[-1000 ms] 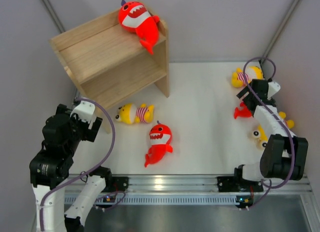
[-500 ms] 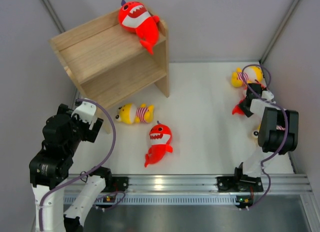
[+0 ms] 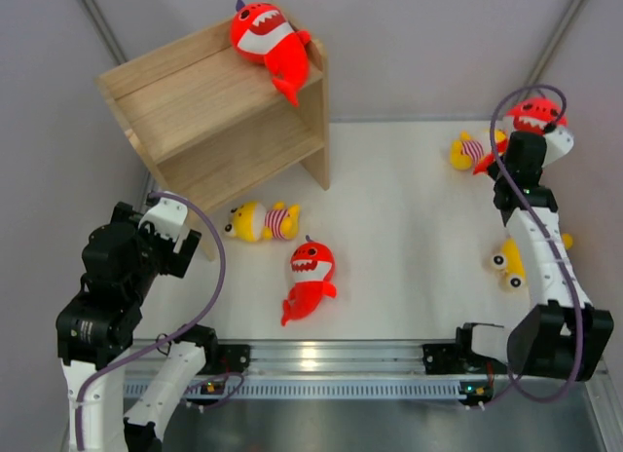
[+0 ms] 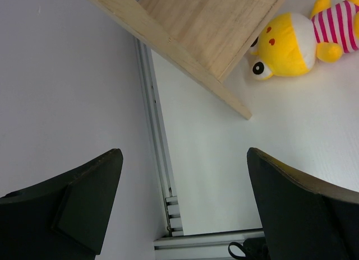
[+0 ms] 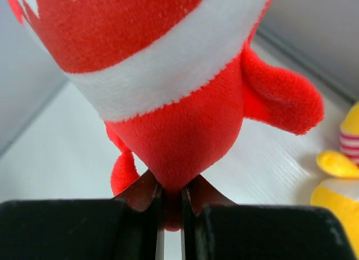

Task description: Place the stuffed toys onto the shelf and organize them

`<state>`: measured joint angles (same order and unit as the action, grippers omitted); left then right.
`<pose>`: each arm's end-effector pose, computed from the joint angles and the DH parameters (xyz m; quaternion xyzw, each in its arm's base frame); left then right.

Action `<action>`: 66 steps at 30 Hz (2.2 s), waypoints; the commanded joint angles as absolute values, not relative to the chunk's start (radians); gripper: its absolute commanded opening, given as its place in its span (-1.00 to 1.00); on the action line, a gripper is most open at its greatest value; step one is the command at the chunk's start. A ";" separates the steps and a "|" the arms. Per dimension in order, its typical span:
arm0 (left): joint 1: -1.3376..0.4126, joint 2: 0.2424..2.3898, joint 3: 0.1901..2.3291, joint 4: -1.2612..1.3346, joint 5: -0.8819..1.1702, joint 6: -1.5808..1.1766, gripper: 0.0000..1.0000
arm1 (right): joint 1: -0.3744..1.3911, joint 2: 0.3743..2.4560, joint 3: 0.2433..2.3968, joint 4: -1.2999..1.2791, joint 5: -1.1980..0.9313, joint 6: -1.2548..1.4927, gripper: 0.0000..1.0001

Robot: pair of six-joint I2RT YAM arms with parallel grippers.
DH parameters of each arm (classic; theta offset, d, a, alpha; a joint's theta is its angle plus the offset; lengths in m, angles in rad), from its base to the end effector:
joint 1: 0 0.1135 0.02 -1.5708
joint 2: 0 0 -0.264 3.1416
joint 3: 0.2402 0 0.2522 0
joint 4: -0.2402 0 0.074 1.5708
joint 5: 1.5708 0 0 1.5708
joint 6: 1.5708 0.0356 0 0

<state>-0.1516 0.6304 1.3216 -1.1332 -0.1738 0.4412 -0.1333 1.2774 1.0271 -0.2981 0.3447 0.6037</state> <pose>0.0561 -0.0023 0.4248 0.2015 0.8186 0.1495 0.5167 0.2834 -0.0501 0.3076 0.3878 0.7713 -0.0331 0.5036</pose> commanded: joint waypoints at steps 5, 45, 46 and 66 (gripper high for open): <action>-0.155 0.655 1.403 -1.144 -0.146 0.440 0.98 | 0.202 1.187 1.519 -0.379 0.497 0.344 -1.00; -0.186 1.180 1.956 -0.973 0.443 0.416 0.98 | 0.980 2.010 2.484 -0.213 0.241 0.428 -0.43; -0.187 1.166 1.944 -0.963 0.446 0.416 0.97 | 0.979 2.008 2.484 -0.218 0.238 0.423 -0.44; -0.186 1.132 1.914 -0.959 0.439 0.439 0.98 | 0.980 1.994 2.450 -0.307 0.202 0.433 0.03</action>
